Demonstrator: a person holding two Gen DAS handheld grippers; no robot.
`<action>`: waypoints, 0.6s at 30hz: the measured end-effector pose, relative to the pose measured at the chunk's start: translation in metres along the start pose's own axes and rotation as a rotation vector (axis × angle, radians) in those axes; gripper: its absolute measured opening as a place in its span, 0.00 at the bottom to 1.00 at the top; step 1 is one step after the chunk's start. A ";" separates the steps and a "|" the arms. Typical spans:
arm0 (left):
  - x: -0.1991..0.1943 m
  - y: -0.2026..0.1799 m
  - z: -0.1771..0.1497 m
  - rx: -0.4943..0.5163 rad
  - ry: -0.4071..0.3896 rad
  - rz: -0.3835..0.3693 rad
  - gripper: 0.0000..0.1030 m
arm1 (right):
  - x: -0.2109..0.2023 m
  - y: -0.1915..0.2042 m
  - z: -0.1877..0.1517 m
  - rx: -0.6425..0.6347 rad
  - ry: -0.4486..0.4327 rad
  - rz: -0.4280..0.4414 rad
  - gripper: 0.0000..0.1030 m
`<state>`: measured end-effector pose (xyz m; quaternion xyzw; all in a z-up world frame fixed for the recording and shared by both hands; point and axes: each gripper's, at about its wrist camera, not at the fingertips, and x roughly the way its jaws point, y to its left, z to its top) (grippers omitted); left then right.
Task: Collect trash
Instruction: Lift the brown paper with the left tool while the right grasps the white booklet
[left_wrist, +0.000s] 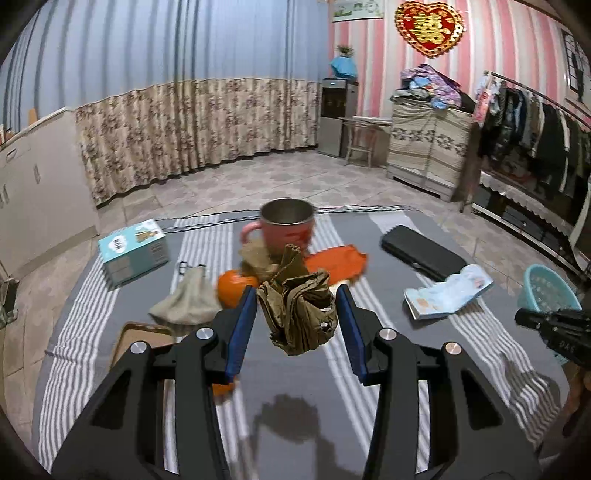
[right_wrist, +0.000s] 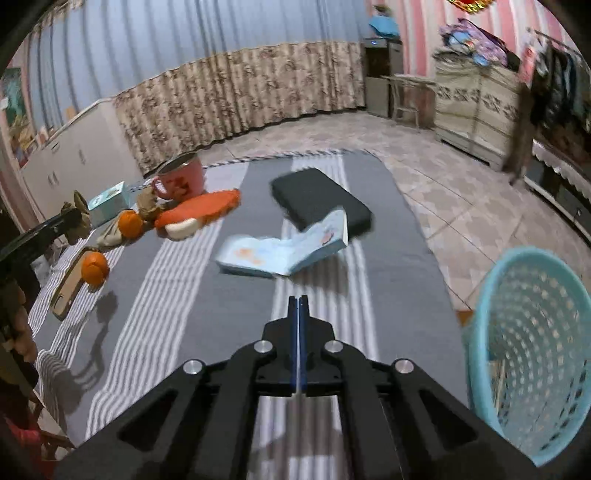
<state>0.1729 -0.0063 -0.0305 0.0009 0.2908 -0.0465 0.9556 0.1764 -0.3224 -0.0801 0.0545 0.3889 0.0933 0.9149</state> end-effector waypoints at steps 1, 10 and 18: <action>-0.001 -0.008 0.000 0.007 0.000 -0.008 0.42 | 0.000 -0.008 -0.003 0.026 -0.013 -0.003 0.02; 0.010 -0.028 -0.006 0.043 0.023 -0.012 0.42 | 0.020 -0.036 0.017 0.144 -0.061 -0.052 0.74; 0.027 -0.019 -0.006 0.040 0.046 -0.004 0.42 | 0.083 -0.029 0.037 0.206 -0.003 -0.003 0.74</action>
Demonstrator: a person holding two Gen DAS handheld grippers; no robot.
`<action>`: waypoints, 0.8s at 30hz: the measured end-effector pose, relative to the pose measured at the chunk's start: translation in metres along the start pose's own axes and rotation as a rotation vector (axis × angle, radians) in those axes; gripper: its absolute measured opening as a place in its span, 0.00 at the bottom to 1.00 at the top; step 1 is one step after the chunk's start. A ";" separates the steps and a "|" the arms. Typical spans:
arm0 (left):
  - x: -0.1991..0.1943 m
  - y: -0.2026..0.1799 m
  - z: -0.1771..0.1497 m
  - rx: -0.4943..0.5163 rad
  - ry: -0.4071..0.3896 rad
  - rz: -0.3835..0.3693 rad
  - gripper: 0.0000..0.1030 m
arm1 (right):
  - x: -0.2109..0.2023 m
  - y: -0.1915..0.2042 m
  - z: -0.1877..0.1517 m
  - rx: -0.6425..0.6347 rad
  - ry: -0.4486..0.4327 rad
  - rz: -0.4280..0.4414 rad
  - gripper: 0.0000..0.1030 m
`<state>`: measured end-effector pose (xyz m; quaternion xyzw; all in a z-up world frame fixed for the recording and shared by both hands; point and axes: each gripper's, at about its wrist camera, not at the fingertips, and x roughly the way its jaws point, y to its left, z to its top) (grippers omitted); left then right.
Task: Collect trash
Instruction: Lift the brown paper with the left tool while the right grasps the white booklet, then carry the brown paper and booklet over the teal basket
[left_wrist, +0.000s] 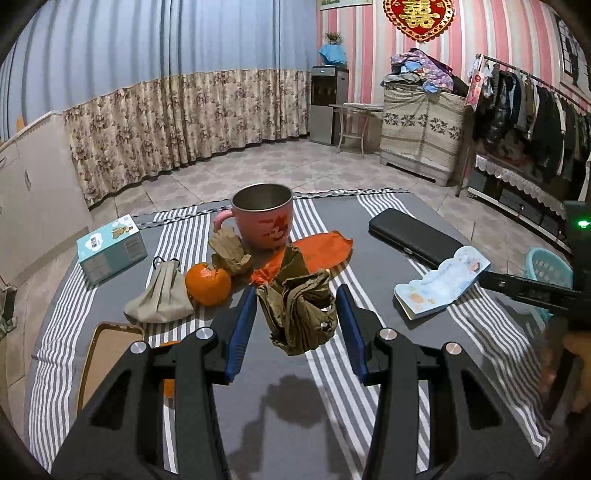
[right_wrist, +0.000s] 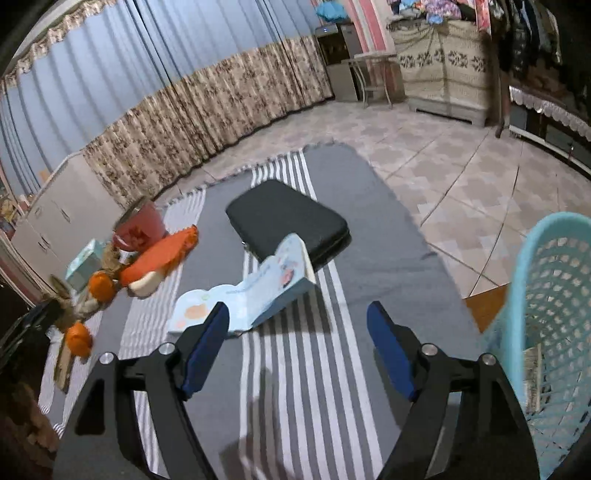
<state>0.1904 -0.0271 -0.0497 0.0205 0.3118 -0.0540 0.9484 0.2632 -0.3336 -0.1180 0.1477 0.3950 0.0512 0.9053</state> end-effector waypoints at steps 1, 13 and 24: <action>0.002 0.002 0.000 0.004 0.001 0.004 0.42 | 0.006 -0.002 0.002 0.012 0.005 0.004 0.72; 0.009 0.013 0.011 -0.001 -0.008 0.017 0.42 | 0.020 0.012 0.005 0.039 -0.009 0.136 0.10; -0.025 -0.018 0.024 0.022 -0.071 -0.043 0.42 | -0.105 -0.011 0.004 -0.083 -0.254 -0.084 0.09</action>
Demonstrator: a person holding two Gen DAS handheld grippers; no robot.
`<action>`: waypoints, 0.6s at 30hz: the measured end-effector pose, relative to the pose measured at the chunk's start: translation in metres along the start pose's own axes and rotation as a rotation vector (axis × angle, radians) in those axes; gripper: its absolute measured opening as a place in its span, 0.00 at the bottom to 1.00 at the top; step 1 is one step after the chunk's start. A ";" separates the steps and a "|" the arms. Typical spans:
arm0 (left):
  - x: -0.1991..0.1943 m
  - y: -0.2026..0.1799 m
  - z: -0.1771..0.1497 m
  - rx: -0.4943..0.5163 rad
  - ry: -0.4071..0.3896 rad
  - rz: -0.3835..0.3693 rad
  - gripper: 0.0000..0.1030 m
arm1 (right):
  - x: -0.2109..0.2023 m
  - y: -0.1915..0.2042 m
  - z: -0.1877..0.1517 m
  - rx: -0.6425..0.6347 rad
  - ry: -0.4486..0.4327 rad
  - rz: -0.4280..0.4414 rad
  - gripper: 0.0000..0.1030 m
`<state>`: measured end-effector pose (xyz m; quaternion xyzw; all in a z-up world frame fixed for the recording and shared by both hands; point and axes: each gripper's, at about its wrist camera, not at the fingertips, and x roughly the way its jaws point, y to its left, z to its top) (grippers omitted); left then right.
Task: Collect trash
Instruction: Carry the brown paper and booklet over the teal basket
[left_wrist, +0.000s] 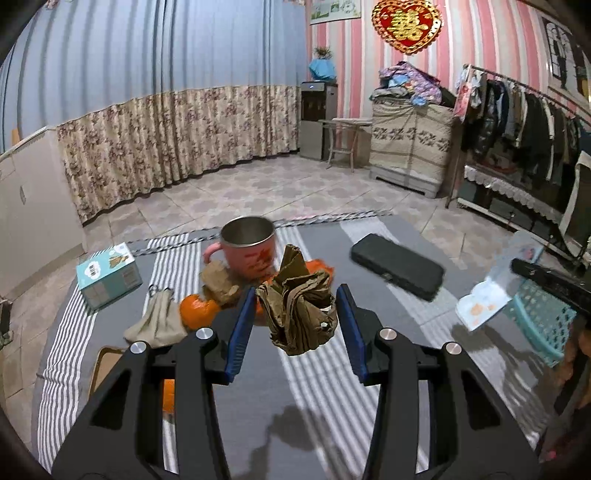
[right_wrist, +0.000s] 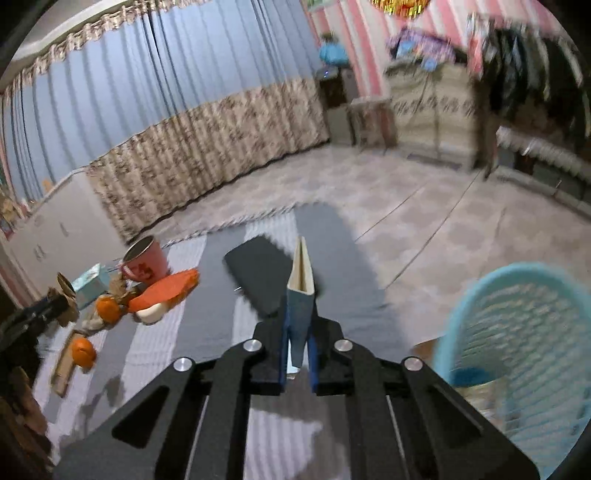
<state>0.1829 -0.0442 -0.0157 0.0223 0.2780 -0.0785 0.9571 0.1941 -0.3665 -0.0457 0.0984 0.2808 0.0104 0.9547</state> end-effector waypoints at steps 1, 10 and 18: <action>-0.004 -0.006 0.002 0.007 -0.008 -0.007 0.42 | -0.012 -0.005 0.002 -0.001 -0.023 -0.020 0.09; -0.021 -0.049 0.011 0.043 -0.041 -0.065 0.42 | -0.104 -0.073 -0.006 0.040 -0.158 -0.235 0.09; -0.014 -0.099 0.015 0.073 -0.038 -0.120 0.42 | -0.131 -0.148 -0.018 0.194 -0.192 -0.303 0.09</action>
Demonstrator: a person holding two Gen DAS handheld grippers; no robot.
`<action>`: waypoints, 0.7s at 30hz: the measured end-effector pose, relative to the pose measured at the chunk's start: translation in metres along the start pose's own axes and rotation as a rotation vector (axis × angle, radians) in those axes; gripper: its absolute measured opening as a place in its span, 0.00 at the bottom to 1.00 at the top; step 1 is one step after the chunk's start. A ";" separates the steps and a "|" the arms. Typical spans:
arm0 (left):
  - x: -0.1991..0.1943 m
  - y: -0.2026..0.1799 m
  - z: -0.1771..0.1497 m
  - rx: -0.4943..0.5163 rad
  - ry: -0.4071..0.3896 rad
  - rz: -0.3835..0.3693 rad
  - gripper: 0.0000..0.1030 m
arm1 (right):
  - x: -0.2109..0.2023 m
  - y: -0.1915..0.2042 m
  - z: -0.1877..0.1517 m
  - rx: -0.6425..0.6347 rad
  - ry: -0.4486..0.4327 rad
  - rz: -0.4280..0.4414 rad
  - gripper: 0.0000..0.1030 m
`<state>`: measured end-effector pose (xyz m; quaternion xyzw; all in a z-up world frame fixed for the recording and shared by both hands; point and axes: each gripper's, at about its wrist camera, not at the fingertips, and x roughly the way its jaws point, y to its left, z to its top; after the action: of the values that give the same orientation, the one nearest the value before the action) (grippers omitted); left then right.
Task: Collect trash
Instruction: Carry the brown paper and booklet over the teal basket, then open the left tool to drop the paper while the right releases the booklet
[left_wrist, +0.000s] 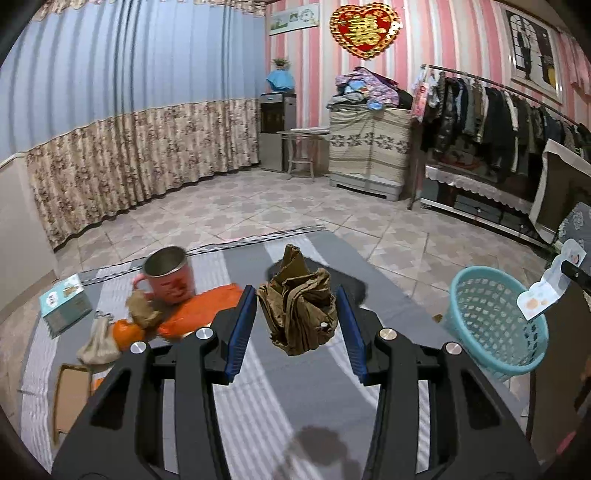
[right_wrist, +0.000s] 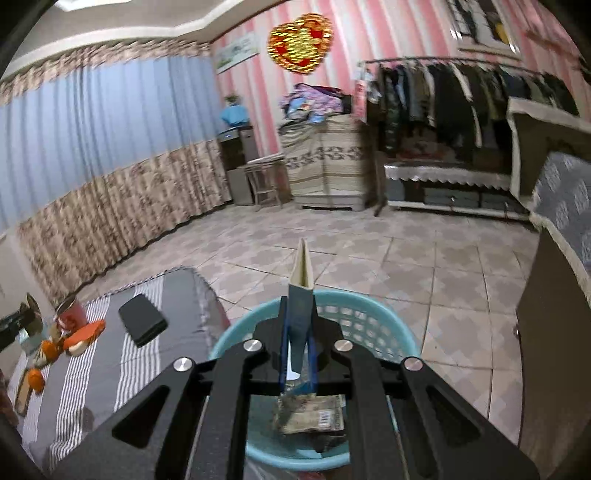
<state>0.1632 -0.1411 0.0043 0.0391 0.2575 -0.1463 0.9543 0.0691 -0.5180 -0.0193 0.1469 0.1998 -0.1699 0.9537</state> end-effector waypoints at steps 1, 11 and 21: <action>0.004 -0.009 0.001 -0.001 0.002 -0.017 0.42 | 0.001 -0.004 0.001 0.011 -0.001 -0.002 0.09; 0.046 -0.124 -0.003 0.093 0.021 -0.191 0.42 | 0.032 -0.030 0.005 0.076 0.033 -0.024 0.09; 0.098 -0.220 -0.015 0.177 0.095 -0.347 0.43 | 0.049 -0.056 0.005 0.105 0.086 -0.087 0.09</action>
<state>0.1707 -0.3743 -0.0575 0.0846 0.2914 -0.3287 0.8944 0.0913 -0.5828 -0.0482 0.1950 0.2374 -0.2150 0.9270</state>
